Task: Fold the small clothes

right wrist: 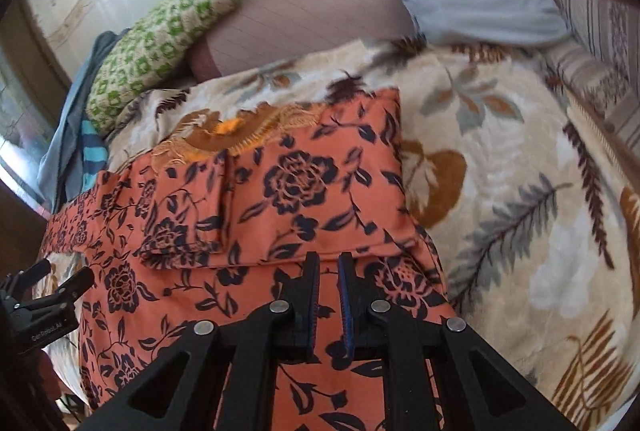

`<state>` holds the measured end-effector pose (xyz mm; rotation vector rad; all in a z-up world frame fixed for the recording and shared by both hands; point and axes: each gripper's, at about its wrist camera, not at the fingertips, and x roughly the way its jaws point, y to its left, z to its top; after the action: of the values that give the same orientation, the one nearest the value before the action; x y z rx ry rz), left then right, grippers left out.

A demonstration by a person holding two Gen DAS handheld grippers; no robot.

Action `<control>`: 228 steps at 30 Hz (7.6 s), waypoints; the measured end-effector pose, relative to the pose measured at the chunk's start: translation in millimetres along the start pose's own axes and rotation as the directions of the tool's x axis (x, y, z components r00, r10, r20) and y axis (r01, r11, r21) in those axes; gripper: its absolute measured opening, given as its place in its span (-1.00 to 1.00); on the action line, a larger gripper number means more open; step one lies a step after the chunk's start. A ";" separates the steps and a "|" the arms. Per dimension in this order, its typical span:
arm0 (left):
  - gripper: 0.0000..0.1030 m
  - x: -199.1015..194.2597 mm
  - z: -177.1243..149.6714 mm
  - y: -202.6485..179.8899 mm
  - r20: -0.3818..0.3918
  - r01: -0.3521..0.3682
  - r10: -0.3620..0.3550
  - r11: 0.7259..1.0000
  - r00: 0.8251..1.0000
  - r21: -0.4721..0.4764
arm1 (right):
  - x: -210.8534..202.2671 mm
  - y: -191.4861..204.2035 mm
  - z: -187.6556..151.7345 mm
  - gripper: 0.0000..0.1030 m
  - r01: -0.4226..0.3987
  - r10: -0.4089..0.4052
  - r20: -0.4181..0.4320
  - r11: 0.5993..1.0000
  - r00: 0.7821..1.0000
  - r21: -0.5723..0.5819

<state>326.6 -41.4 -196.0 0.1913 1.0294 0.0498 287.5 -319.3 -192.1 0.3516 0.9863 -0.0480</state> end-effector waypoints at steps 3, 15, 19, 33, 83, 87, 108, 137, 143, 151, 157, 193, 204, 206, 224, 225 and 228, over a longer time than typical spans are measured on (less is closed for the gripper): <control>1.00 17.3 7.7 -30.2 0.008 0.004 -0.005 0.998 1.000 0.066 | 16.7 -22.1 7.9 -0.77 0.003 0.003 -0.065 0.996 0.998 0.084; 1.00 61.7 5.1 -2.0 -0.028 -0.119 0.117 0.990 0.993 -0.070 | 41.4 -11.4 23.0 -0.77 -0.016 0.020 -0.094 0.999 0.995 0.045; 1.00 58.5 4.3 49.7 -0.038 -0.140 0.135 0.961 0.990 -0.238 | 43.5 -4.2 21.8 -0.77 -0.028 0.031 -0.097 0.999 0.995 0.032; 1.00 67.5 -25.6 90.2 -0.103 0.011 -0.058 0.912 0.993 -0.410 | 78.9 18.4 17.3 -0.76 -0.105 0.110 -0.145 0.994 0.983 0.038; 0.28 145.6 -44.1 480.9 0.137 0.161 -0.090 0.366 0.986 -0.917 | 98.2 121.2 -12.4 -0.74 -0.044 0.056 0.025 0.941 0.998 -0.336; -0.22 155.3 -37.7 483.5 0.159 0.167 -0.050 0.375 0.986 -0.912 | 98.6 119.3 -11.2 -0.74 -0.058 0.068 0.021 0.945 0.997 -0.322; -0.90 -0.3 63.3 263.3 0.401 0.367 -0.207 0.850 0.892 -0.378 | 63.6 88.9 17.9 -0.74 -0.212 0.220 0.046 0.968 0.974 -0.135; 0.52 -7.2 15.8 60.1 0.178 0.089 -0.113 0.986 0.978 0.138 | 75.3 11.4 40.4 0.27 -0.443 0.463 -0.027 0.862 0.886 0.245; 0.52 40.9 4.3 131.3 0.060 0.025 -0.020 0.996 0.998 -0.085 | 109.8 21.4 32.2 -0.26 -0.445 0.482 -0.071 0.848 0.873 0.288; 0.52 62.5 -8.9 132.7 -0.031 0.012 -0.016 0.991 0.999 -0.134 | 55.3 50.6 36.1 -0.78 -0.375 0.370 0.077 0.925 0.926 0.061; 0.52 58.4 7.5 111.8 0.021 0.007 -0.005 0.996 1.000 -0.093 | 48.0 8.7 47.5 -0.79 -0.231 0.224 0.087 0.970 0.971 0.082; 0.56 105.5 73.3 58.3 -0.015 -0.023 0.023 0.999 1.000 -0.026 | 69.3 -15.8 64.8 -0.62 -0.427 0.398 0.166 0.875 0.902 0.226; 0.70 142.3 72.7 70.3 -0.085 -0.060 0.048 0.987 0.995 -0.146 | 128.2 -62.0 84.4 -0.67 -0.430 0.403 0.157 0.791 0.901 0.436; 0.70 133.4 67.0 76.1 -0.076 -0.056 0.044 0.986 0.996 -0.159 | 118.7 -61.1 88.7 -0.63 -0.411 0.389 0.146 0.791 0.910 0.454; 0.71 144.2 61.2 95.0 -0.070 -0.103 0.095 0.989 0.993 -0.109 | 167.2 -85.2 134.9 -0.69 -0.458 0.433 0.165 0.763 0.886 0.455; 0.71 143.6 60.7 96.6 -0.067 -0.096 0.088 0.988 0.994 -0.122 | 164.6 -83.9 138.0 -0.69 -0.449 0.426 0.158 0.768 0.891 0.457; 0.71 135.0 55.4 104.3 -0.040 -0.068 0.062 0.984 0.997 -0.165 | 146.7 -81.4 141.6 -0.62 -0.439 0.394 0.194 0.788 0.898 0.431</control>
<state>448.6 71.3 -263.6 0.0718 1.0485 0.1987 467.3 -422.8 -264.0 1.0032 0.7744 0.1046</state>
